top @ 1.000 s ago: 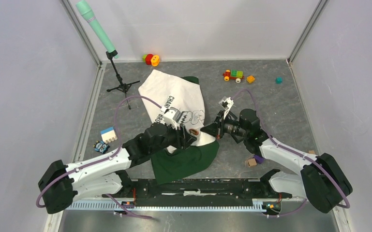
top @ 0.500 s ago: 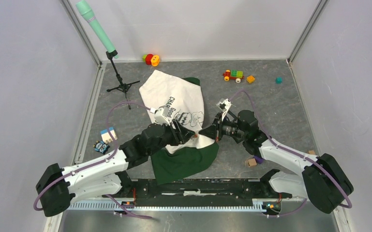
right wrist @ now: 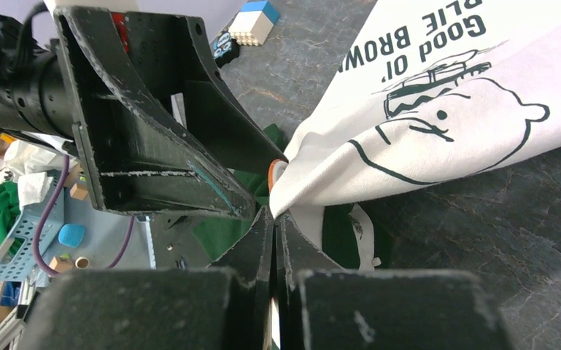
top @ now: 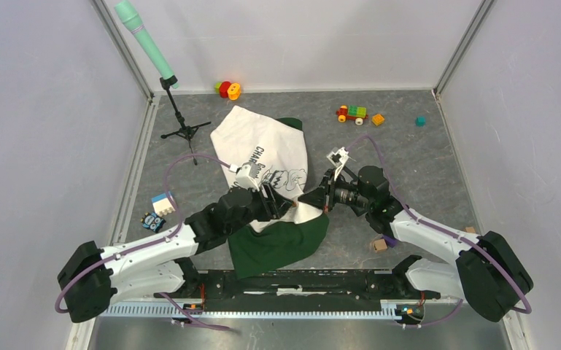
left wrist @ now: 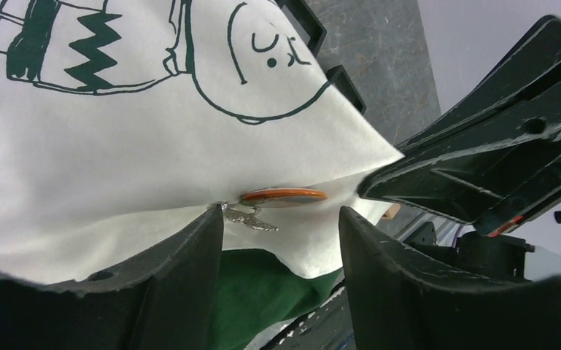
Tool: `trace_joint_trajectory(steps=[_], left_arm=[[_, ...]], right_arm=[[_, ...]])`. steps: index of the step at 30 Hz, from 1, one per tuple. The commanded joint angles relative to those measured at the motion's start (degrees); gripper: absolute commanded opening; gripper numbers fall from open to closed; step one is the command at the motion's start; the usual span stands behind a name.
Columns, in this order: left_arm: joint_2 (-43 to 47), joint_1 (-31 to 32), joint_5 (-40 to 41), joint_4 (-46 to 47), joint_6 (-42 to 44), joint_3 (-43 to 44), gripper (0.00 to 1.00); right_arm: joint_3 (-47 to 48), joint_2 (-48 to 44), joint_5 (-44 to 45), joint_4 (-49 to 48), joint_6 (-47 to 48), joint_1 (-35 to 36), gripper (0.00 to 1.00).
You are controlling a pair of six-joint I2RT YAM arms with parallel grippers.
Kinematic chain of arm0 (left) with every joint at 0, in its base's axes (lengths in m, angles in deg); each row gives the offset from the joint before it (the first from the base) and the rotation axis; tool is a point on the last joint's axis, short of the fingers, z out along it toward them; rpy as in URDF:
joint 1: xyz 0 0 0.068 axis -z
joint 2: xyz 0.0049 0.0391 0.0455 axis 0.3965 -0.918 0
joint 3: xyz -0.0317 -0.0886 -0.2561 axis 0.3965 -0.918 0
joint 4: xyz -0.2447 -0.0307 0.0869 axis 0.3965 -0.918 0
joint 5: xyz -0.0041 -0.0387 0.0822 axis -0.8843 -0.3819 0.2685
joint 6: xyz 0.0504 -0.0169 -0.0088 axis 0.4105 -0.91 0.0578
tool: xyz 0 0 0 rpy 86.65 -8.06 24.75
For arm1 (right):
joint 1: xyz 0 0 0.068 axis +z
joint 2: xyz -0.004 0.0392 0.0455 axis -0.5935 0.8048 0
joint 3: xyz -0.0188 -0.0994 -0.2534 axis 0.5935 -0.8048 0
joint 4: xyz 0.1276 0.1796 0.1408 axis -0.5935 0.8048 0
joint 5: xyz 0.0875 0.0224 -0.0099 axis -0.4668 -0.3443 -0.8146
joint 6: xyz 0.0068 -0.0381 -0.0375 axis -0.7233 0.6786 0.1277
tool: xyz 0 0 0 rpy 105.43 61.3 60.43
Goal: Remove the brooch from the garment
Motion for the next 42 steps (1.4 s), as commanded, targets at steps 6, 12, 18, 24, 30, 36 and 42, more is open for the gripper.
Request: trace_joint_trajectory(steps=[6,12,18,24,30,36,42], left_arm=[[0.81,0.02,-0.39,10.18,8.44,-2.92,0.66],[1.09,-0.01,-2.72,9.62,15.69,-0.94,0.65],[0.21,0.02,-6.02,12.05,14.37,-0.91,0.64],[1.24,0.03,-4.82,10.03,14.26,-0.38,0.61],[-1.29,-0.03,-6.67,12.07,13.51,-0.62,0.63],[-1.42,0.03,-6.0,12.78,15.27,-0.92,0.67],[-0.19,-0.06,-5.19,15.8,17.8,-1.94,0.59]], right_arm=[[3.37,0.07,-2.04,-5.68,-3.85,0.37,0.0],[3.65,0.39,-3.01,-6.53,-4.87,0.35,0.0],[3.69,0.85,-3.32,-8.27,-6.42,0.33,0.0],[3.43,1.12,-3.34,-8.54,-6.66,0.37,0.0],[3.26,0.92,-3.75,-10.03,-7.98,0.32,0.0],[3.19,0.74,-4.83,-10.67,-8.99,0.37,0.0],[3.04,-0.02,-5.2,-11.05,-9.64,0.37,0.0]])
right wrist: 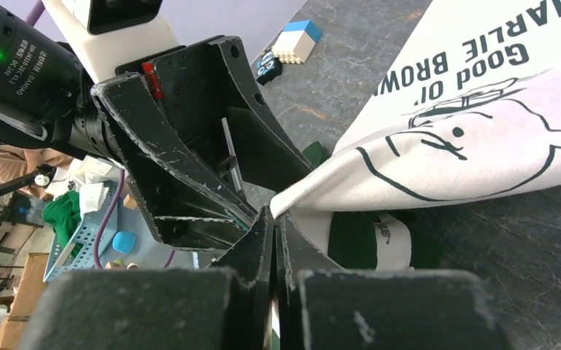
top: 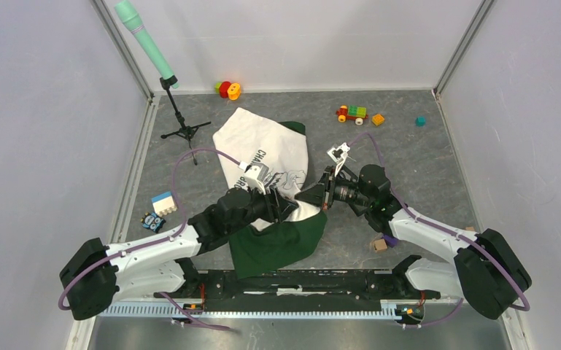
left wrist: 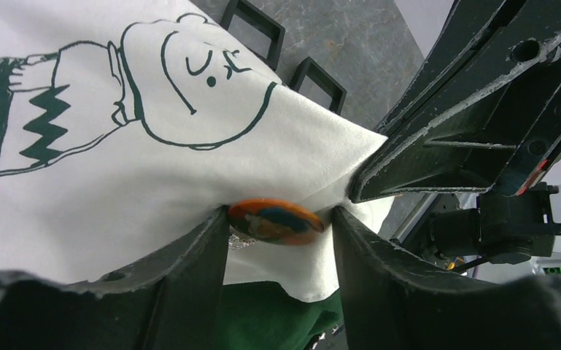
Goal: Remove the brooch from the garment
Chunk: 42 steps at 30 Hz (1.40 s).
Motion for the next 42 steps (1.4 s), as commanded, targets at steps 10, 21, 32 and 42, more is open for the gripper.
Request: trace_joint_trajectory(steps=[10,21,32,42], left_arm=[[9.72,-1.96,1.81,3.48,8.27,-2.97,0.49],[6.44,-10.4,-19.2,3.73,2.47,-1.27,0.48],[-6.61,-18.63,-48.09,20.7,-13.85,1.8,0.47],[-14.29,-19.59,-56.96,33.8,-27.38,4.62,0.47]], right_arm=[[1.67,-3.11,-1.2,-0.06,1.36,-0.79,0.0],[2.01,-1.61,0.74,5.42,6.38,-0.86,0.23],[-0.64,-9.04,7.79,13.15,22.35,-0.77,0.56],[-5.07,-12.53,3.24,6.26,28.19,-0.35,0.61]])
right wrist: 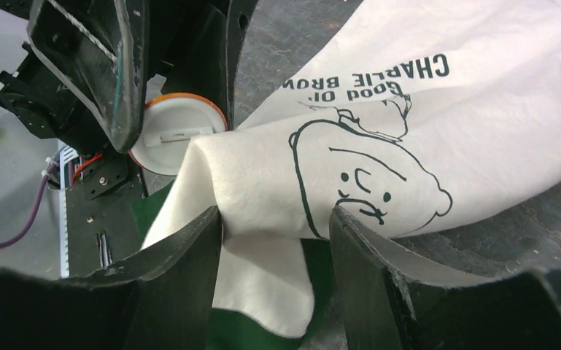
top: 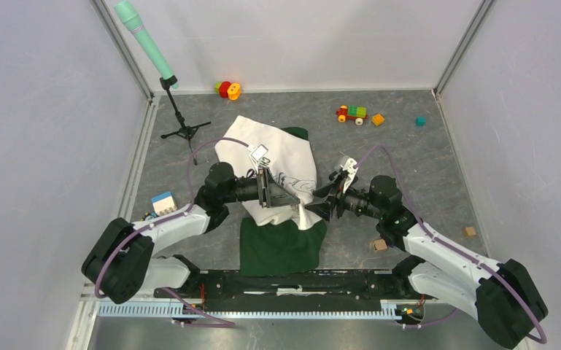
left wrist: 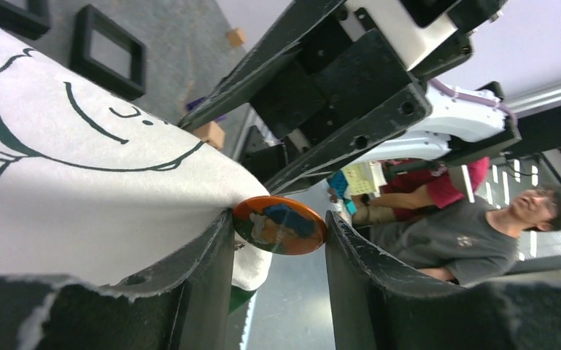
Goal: Remove the brooch from the garment
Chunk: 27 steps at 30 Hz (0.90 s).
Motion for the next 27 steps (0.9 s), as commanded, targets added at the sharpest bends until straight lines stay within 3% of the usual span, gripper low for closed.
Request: trace_joint_trajectory(steps=[1,12,16,19,23,27], left_arm=[[-1.87,-0.11,-6.91,10.05,-9.08,3.59,0.48],[-3.77,-0.13,-8.49,7.01,-10.62,5.81,0.5],[-4.09,-0.11,-8.52,1.36,-8.84,7.07,0.52],[-4.03,-0.09,-8.89,-2.94,-7.41,8.04,0.54],[-2.82,-0.18,-8.42,-9.07,-3.13,9.23,0.61],[0.15,-0.52,-4.3,-19.64,4.75,10.94,0.85]], right_arm=[[0.0,0.47,-2.94,-5.44,3.9,0.62,0.61],[1.39,1.83,-6.96,-10.07,3.68,2.02,0.56],[1.57,1.47,-7.67,-10.44,4.31,2.65,0.52],[2.31,1.63,-7.52,-10.09,4.61,2.95,0.38],[3.02,2.58,-8.21,-10.33,3.0,3.08,0.02],[2.32,2.21,-4.91,-10.05,0.91,3.05,0.0]])
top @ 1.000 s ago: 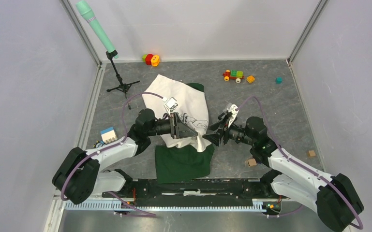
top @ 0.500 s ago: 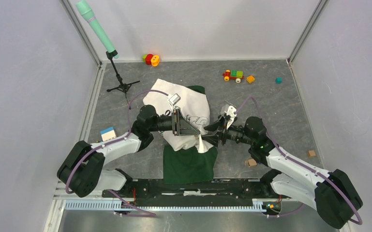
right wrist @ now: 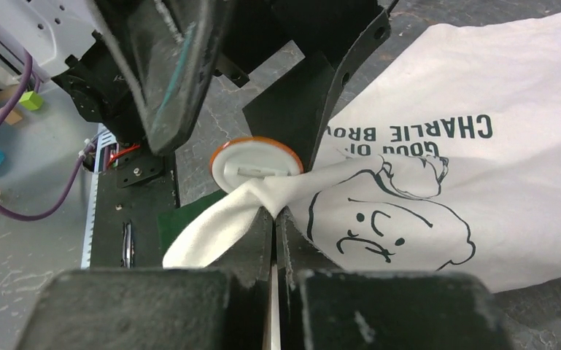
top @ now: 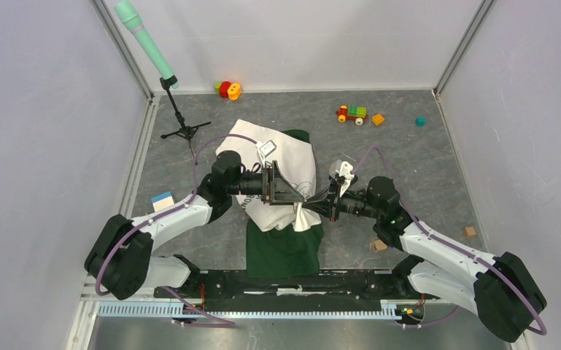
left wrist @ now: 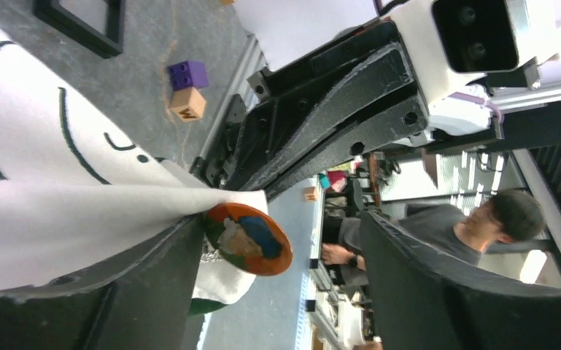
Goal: Remove the brooch from the garment
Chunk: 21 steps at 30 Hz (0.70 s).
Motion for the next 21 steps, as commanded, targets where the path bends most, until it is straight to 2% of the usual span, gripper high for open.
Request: trace_joint_trajectory(steps=[1,5,8,12,17,21], left_arm=[[4.99,-0.63,4.37,-14.04,12.37,3.81,0.9],[11.5,-1.34,15.18,-27.96,23.27,4.89,0.96],[17.23,-1.32,21.35,-29.93,26.64,3.12,0.95],[24.59,-0.4,27.26,-24.55,26.65,-3.37,0.8],[36.11,7.64,39.94,-13.54,33.23,-14.03,0.62],[39.54,13.22,46.35,-7.79,38.58,-18.26,0.57]], right_arm=[[1.98,-0.74,3.81,-2.26,-2.8,0.32,0.0],[2.02,-0.25,5.17,-0.69,-8.02,0.36,0.0],[2.01,0.38,4.55,-1.07,-13.71,0.32,0.0],[1.3,0.67,7.05,-2.02,-21.11,0.32,0.0],[1.43,2.24,6.53,-5.77,-28.08,0.33,0.0],[2.04,3.47,6.97,-7.2,-32.01,0.32,0.0]])
